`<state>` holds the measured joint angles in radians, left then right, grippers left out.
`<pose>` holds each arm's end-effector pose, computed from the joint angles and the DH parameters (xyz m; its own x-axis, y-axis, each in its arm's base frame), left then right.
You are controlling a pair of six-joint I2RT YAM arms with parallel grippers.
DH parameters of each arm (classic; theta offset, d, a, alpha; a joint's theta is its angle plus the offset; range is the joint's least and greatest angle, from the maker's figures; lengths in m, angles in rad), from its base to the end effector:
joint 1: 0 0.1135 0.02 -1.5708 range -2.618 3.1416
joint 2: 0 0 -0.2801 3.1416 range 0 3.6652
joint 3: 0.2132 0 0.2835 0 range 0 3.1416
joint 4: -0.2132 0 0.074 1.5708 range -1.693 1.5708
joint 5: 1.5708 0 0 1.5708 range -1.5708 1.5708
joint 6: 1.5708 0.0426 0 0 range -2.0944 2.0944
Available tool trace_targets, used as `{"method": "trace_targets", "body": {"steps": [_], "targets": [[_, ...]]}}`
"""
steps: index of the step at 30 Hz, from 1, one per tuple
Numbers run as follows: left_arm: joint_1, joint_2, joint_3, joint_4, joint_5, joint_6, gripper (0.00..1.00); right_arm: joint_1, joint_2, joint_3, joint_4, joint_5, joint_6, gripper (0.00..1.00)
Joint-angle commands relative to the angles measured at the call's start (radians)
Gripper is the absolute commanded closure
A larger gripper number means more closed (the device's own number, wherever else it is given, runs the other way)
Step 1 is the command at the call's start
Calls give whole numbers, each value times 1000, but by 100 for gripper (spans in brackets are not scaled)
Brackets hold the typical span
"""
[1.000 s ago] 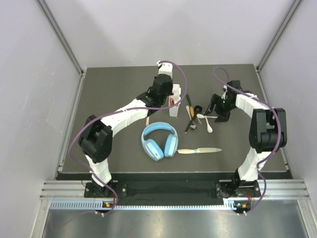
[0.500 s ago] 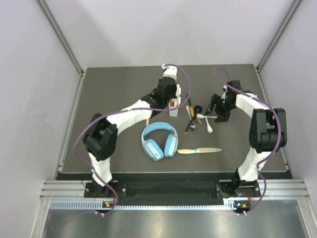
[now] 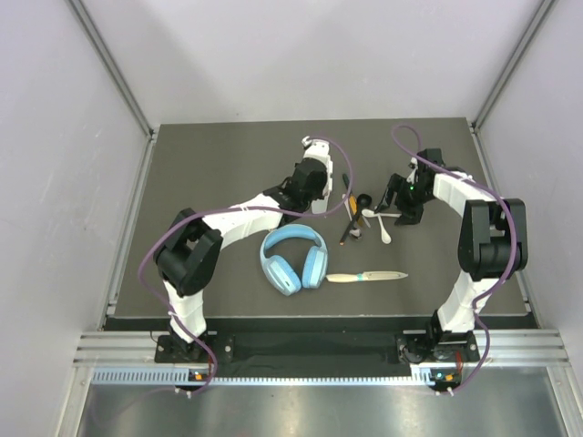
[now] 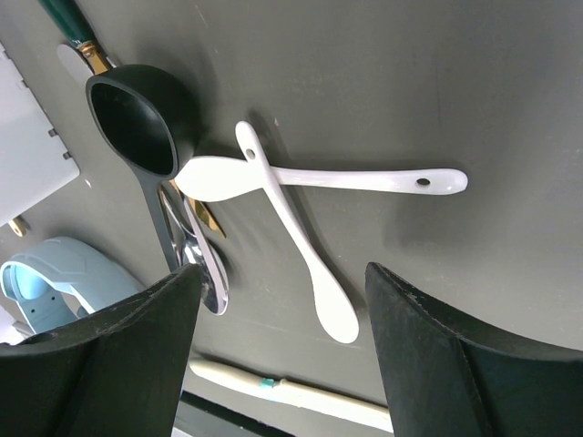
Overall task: Sort the eating utensils into containers
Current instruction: Place the spoon in the storage box.
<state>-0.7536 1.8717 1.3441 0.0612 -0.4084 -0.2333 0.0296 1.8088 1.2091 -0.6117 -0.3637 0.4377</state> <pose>0.3570 -0.3118 0.2425 -0.4044 0.0885 -0.9103 0.2835 0.9584 -0.0328 0.3880 0.0266 0.1723 -0.9122 0.3693 -0.1774 0.2583 0.8545 0.4507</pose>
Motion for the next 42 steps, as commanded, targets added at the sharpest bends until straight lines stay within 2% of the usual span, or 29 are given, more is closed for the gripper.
{"method": "trace_targets", "body": {"steps": [1,6,7,10,19,23,25,30,31,34,35,38,42], "targets": [[-3,-28,-20,68,0,5,81,-10,-23,7,15,0,-11,27],[-3,-58,-22,65,-10,2,66,-10,-26,6,15,2,-11,27],[-3,-66,-22,65,-10,2,60,-8,-26,4,16,2,-13,27],[-3,-103,-20,58,-21,-4,53,-10,-26,0,17,2,-11,27],[20,-253,3,25,-76,2,50,-8,-20,3,15,0,-11,28],[75,-293,6,-58,-104,-43,50,-10,-16,12,12,-1,-11,27],[123,-296,1,-159,-106,-79,51,-8,-14,13,10,-3,-10,27],[218,-252,-26,-306,-3,-120,52,-10,-3,18,10,-4,-8,28],[236,-231,-26,-320,40,-107,46,-10,-3,18,10,-4,-7,28],[267,-140,19,-386,94,-115,37,-10,6,17,10,-6,-7,27],[276,-111,39,-409,155,-119,36,-10,10,18,10,-6,-5,28],[287,1,148,-500,238,-123,36,-10,15,20,15,-6,1,27],[286,79,165,-503,266,-127,37,-10,20,21,15,-4,4,27]]}}
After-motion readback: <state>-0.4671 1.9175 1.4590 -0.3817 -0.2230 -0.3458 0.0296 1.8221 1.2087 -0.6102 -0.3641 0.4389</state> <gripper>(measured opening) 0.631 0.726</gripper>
